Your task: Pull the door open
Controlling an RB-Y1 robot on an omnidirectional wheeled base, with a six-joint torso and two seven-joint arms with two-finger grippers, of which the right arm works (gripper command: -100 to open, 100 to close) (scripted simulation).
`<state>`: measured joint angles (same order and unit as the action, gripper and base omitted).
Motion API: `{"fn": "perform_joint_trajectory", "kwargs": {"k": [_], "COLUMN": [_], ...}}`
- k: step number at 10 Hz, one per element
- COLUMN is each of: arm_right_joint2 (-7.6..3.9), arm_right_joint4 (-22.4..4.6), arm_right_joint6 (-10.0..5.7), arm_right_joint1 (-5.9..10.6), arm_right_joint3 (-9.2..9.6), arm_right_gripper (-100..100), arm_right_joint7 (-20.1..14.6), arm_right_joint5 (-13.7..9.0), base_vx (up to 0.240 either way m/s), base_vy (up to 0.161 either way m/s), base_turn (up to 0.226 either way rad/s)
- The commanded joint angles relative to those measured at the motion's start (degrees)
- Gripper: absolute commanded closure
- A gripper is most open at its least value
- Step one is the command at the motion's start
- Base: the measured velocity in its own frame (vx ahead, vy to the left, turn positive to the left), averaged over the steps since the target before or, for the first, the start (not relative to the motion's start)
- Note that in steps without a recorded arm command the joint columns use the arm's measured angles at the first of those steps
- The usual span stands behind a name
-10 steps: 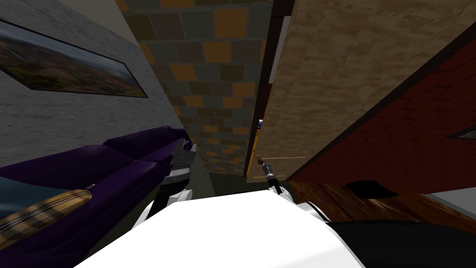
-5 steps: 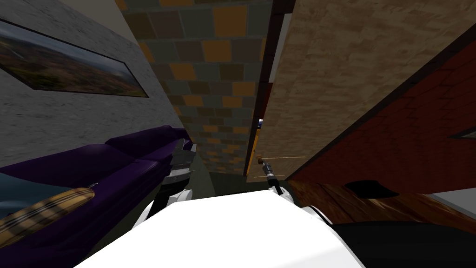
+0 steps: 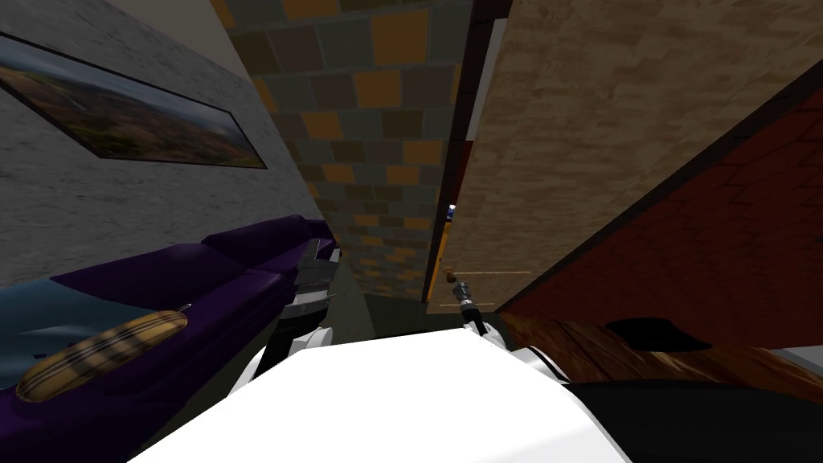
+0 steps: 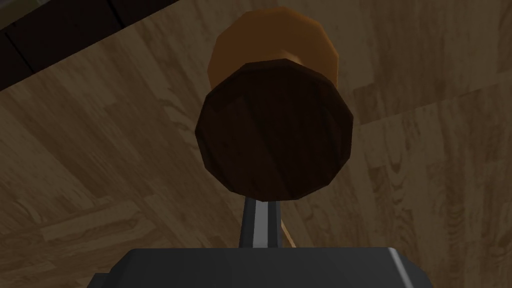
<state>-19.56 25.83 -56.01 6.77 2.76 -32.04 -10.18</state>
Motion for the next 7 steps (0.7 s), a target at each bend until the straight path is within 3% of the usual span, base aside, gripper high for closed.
{"fn": "perform_joint_trajectory", "kwargs": {"k": [1, 7], "arm_right_joint2": [0.30, 1.75], "arm_right_joint4": [0.2, 1.2], "arm_right_joint6": [0.27, 1.57], "arm_right_joint1": [0.13, 0.76], "arm_right_joint3": [0.12, 0.69], "arm_right_gripper": [-100, -100], "arm_right_joint7": [-1.9, -10.2], "arm_right_joint5": [-0.6, -3.5], "base_vx": [-0.055, -0.080], "base_vy": [-0.037, -0.006], "base_turn": [0.042, 0.045]}}
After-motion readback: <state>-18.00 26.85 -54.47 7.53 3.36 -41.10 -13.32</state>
